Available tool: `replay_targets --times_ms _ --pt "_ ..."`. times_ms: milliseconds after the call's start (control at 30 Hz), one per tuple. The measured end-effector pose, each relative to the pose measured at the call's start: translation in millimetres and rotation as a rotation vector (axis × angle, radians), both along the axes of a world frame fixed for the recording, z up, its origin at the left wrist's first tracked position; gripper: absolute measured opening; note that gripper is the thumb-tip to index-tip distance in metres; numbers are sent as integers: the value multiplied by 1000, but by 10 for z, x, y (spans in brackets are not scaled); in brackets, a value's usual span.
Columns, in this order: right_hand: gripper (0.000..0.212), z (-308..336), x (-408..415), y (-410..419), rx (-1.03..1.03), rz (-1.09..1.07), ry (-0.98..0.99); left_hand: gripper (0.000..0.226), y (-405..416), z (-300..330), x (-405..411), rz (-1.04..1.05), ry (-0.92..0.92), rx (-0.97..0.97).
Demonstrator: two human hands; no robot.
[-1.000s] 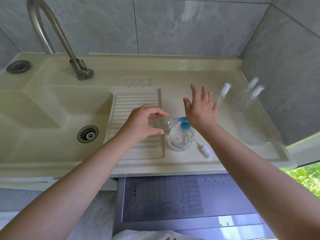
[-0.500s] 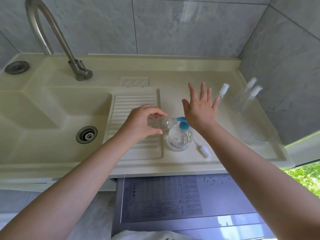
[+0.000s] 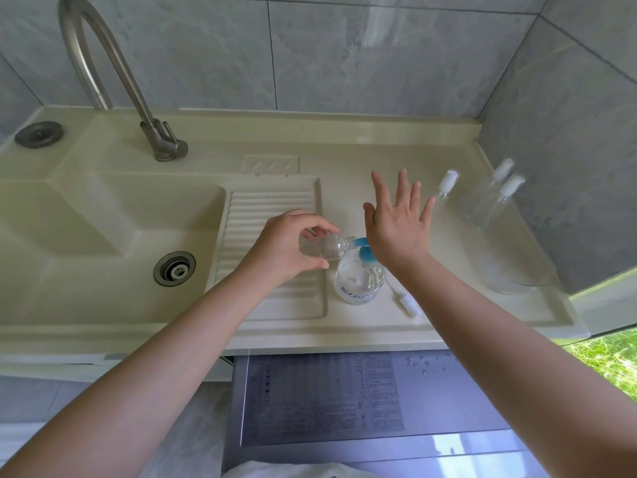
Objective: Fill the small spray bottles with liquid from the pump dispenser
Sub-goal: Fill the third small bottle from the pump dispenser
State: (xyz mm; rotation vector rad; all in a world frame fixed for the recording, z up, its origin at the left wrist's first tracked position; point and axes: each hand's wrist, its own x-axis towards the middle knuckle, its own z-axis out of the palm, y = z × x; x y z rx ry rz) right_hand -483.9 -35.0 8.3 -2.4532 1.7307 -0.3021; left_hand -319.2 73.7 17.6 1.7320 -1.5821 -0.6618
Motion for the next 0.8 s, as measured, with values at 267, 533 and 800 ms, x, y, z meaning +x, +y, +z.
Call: replay_targets --times_ms 267,533,800 --pt "60 64 -17 -28 -3 -26 -56 54 1 -1 17 -4 -21 5" --pt "61 -7 4 -6 43 -24 -36 54 2 3 19 0 -32 20" --pt "59 -14 -25 2 65 -12 -23 54 16 18 -15 13 -26 9"
